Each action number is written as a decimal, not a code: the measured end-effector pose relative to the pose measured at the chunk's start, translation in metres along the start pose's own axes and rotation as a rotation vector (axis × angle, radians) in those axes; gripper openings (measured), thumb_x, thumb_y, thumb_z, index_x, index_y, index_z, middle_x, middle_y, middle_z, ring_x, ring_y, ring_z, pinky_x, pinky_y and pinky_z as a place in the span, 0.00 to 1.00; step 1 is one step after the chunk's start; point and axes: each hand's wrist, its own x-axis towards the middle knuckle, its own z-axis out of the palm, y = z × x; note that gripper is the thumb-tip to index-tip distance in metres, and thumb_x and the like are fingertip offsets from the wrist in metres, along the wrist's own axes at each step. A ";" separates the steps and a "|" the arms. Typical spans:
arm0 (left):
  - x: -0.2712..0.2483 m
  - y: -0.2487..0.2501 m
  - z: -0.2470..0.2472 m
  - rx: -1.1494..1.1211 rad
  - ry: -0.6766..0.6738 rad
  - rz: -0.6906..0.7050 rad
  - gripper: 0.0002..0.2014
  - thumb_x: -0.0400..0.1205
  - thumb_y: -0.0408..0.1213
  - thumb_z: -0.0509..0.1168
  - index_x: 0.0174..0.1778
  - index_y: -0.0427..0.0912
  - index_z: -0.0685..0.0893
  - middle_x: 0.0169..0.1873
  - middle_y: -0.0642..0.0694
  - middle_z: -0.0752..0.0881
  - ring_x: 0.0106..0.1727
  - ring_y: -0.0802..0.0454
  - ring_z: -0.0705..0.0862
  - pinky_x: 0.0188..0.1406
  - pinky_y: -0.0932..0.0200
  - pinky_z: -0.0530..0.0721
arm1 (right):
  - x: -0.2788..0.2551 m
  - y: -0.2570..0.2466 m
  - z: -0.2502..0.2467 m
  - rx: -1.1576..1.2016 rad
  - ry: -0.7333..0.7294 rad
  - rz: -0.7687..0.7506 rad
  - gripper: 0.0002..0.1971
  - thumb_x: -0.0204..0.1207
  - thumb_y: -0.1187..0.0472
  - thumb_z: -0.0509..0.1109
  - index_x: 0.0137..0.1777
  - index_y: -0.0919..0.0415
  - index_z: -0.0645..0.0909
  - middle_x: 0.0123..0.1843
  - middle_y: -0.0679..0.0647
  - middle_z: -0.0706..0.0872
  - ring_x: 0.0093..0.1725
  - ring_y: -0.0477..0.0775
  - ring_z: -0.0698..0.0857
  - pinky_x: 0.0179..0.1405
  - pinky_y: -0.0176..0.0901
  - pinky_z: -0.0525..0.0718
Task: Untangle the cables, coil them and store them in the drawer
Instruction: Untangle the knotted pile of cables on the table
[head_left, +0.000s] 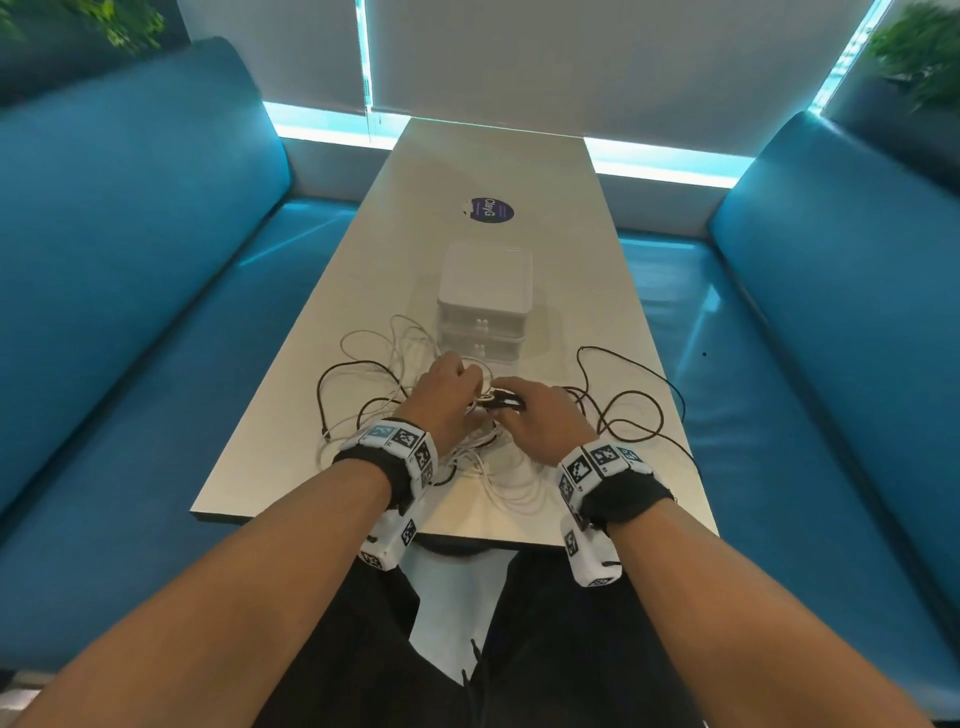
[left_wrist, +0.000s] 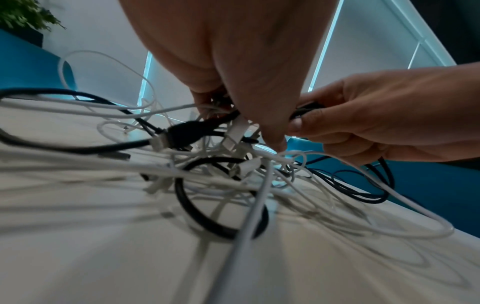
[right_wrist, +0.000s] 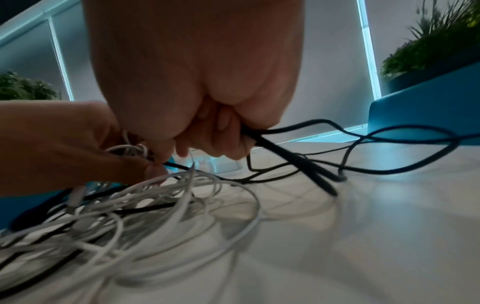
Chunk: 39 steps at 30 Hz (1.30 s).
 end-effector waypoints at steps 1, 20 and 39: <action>-0.001 -0.001 0.001 -0.017 0.002 0.008 0.17 0.77 0.45 0.74 0.54 0.41 0.78 0.53 0.43 0.73 0.52 0.43 0.77 0.51 0.51 0.78 | 0.001 -0.002 0.002 0.010 0.005 -0.001 0.16 0.80 0.52 0.66 0.66 0.48 0.83 0.57 0.51 0.91 0.57 0.56 0.87 0.58 0.50 0.83; -0.005 -0.027 -0.030 -0.351 0.039 -0.119 0.11 0.80 0.26 0.64 0.47 0.48 0.85 0.49 0.49 0.82 0.45 0.51 0.83 0.49 0.57 0.81 | 0.001 -0.002 0.005 -0.001 -0.021 0.066 0.11 0.82 0.52 0.65 0.54 0.59 0.84 0.45 0.56 0.88 0.45 0.58 0.85 0.46 0.53 0.84; -0.001 -0.031 -0.052 -0.180 -0.009 -0.094 0.07 0.85 0.38 0.67 0.49 0.42 0.90 0.49 0.47 0.80 0.46 0.50 0.80 0.50 0.59 0.76 | 0.001 0.003 0.006 -0.013 -0.078 0.102 0.13 0.82 0.47 0.67 0.53 0.57 0.83 0.45 0.55 0.86 0.44 0.56 0.84 0.39 0.46 0.79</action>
